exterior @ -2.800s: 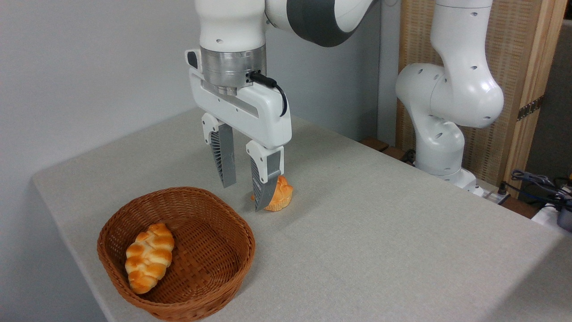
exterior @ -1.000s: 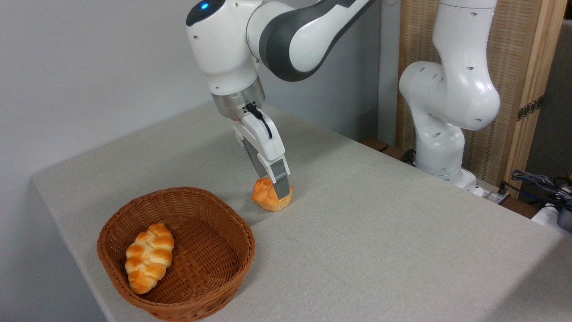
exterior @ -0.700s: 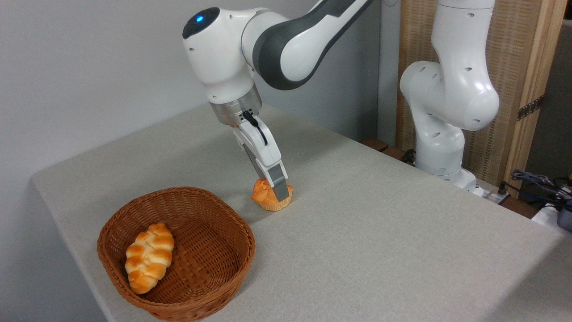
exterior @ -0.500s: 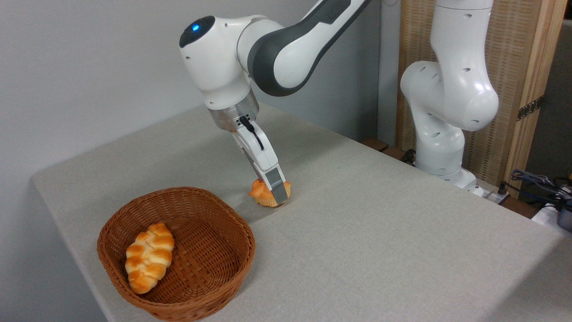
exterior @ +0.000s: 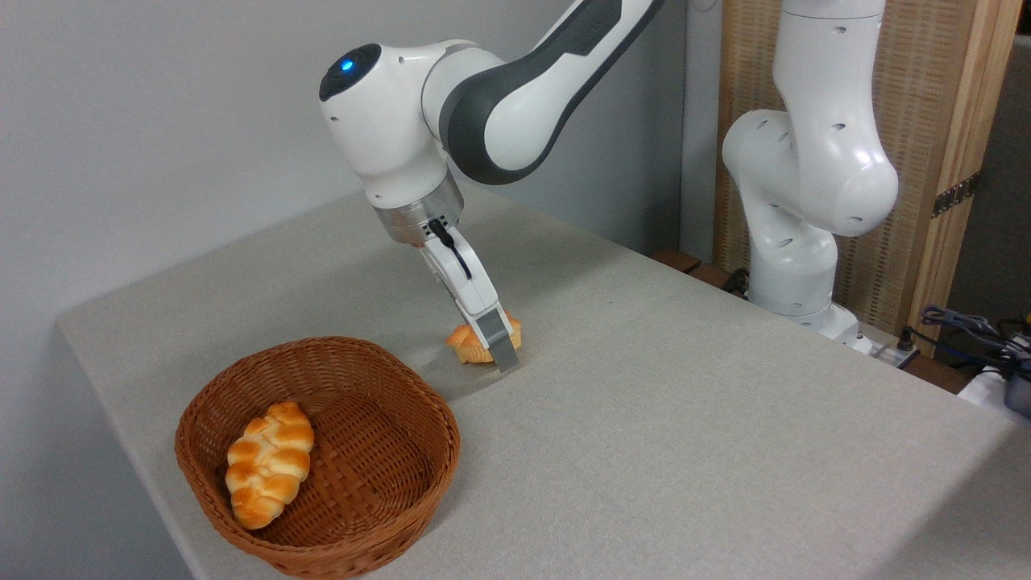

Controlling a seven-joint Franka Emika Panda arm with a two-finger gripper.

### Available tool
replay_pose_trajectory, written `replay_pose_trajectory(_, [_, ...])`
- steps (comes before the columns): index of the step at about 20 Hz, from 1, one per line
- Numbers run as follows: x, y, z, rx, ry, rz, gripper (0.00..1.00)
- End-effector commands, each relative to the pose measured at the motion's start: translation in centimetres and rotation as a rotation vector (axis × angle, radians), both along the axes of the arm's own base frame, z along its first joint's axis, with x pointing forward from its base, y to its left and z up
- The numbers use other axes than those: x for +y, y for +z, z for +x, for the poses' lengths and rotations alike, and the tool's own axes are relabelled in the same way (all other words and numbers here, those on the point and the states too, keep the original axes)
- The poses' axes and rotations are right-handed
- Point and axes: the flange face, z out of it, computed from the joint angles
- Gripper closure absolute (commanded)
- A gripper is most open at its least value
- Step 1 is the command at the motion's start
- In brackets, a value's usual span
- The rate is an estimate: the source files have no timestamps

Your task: Put bread into the basket

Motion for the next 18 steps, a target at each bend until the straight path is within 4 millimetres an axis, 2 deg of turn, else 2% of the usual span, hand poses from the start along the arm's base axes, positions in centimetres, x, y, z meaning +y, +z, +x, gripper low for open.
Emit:
replay_pose_trajectory(1, [0.1, -0.1, 0.0, -0.003, -0.017, 0.002, 0.75])
replay_pose_trajectory(7, [0.1, 0.2, 0.0, -0.007, -0.014, 0.001, 0.75])
replay_pose_trajectory(9, [0.7, 1.0, 0.3, -0.021, -0.005, -0.006, 0.75])
replay_pose_trajectory(12, [1.6, 3.9, 1.3, -0.054, 0.027, -0.021, 0.75])
replay_pose_trajectory(18, [5.4, 9.6, 3.7, -0.114, 0.099, -0.044, 0.71])
